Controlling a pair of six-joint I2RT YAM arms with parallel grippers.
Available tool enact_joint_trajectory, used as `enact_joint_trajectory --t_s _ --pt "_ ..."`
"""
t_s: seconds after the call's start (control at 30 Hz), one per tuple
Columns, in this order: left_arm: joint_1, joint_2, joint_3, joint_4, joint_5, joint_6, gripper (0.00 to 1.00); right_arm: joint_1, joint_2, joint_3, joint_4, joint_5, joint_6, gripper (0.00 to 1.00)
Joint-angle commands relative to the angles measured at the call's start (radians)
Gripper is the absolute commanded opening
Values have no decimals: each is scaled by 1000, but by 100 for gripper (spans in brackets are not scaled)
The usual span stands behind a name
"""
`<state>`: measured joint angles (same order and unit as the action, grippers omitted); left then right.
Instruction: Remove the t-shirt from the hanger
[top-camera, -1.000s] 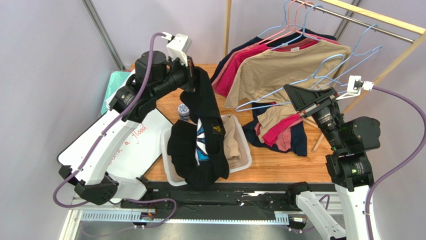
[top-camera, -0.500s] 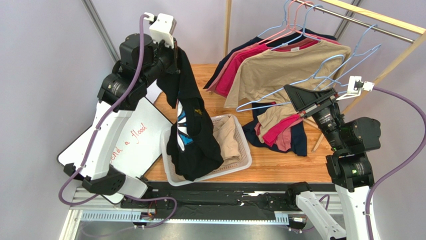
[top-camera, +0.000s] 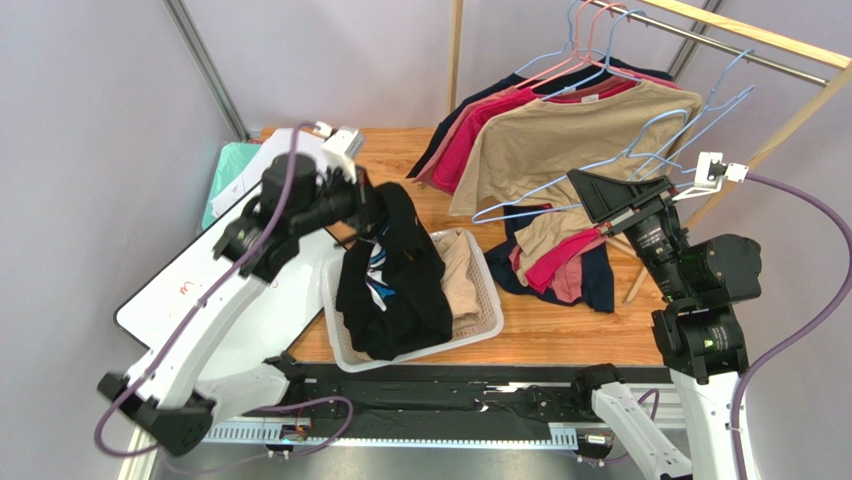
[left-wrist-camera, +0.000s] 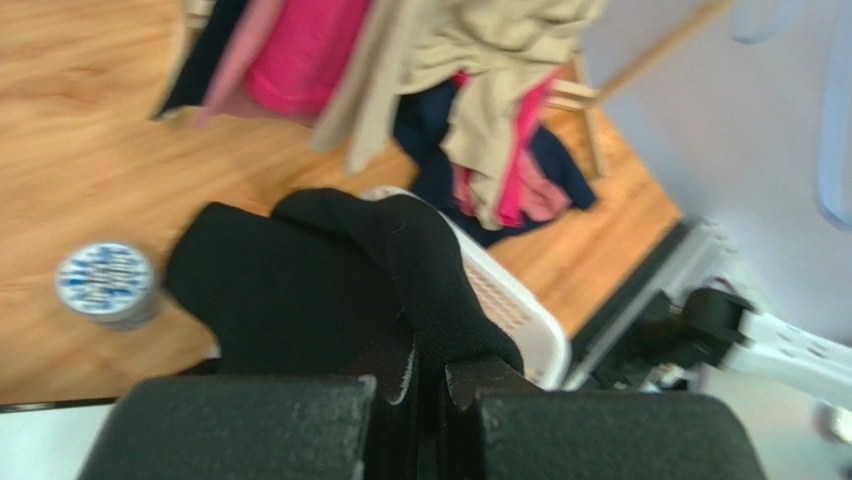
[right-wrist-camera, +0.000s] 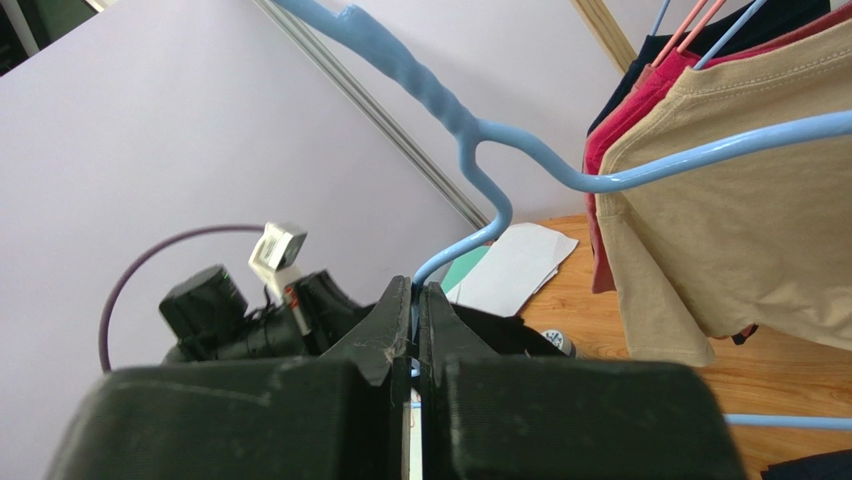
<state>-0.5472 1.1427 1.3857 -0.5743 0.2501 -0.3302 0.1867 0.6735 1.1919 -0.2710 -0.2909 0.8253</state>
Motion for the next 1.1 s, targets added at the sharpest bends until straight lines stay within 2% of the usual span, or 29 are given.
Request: enact_joint_trajectory --t_s 0.0,0.17,0.33,0.4,0.43,0.5,0.6,0.7,0.77,0.87,0.9,0.97,1.0,1.07 --pt "-23 -211 -216 275 205 -219 0 -3 -2 0 61 -13 5 0" --pt "-152 -290 -400 255 115 -291 0 -4 -3 -14 72 -21 20 0" --pt "-313 -233 -583 405 -6 -360 0 -3 -2 -21 75 -25 26 0" --pt "-315 -171 -666 444 -31 -408 0 -3 -2 -28 73 -30 29 0" --pt "-315 -87 -695 470 -76 -412 0 -3 0 -28 76 -34 32 0" --pt "-315 54 -692 446 -132 -409 0 -3 6 -28 76 -50 34 0" --pt "-315 147 -720 465 -209 -438 0 -3 9 -20 64 -65 18 0" --pt "-315 82 -801 603 -204 -484 0 -3 15 -5 43 -80 -8 0" --pt "-315 14 -850 628 -199 -495 0 -4 15 -3 41 -90 -18 0" --pt "-315 -127 -860 579 -187 -480 8 -4 18 -15 53 -112 -31 0" --pt "-318 -196 -861 553 -180 -475 19 -3 20 -20 58 -126 -35 0" --pt "-316 -268 -864 531 -146 -461 32 -3 26 -28 59 -136 -54 0" --pt "-318 -338 -864 509 -124 -458 44 -3 29 -29 58 -140 -61 0" --pt "-318 -401 -850 482 -94 -420 53 -4 43 -20 47 -145 -86 0"
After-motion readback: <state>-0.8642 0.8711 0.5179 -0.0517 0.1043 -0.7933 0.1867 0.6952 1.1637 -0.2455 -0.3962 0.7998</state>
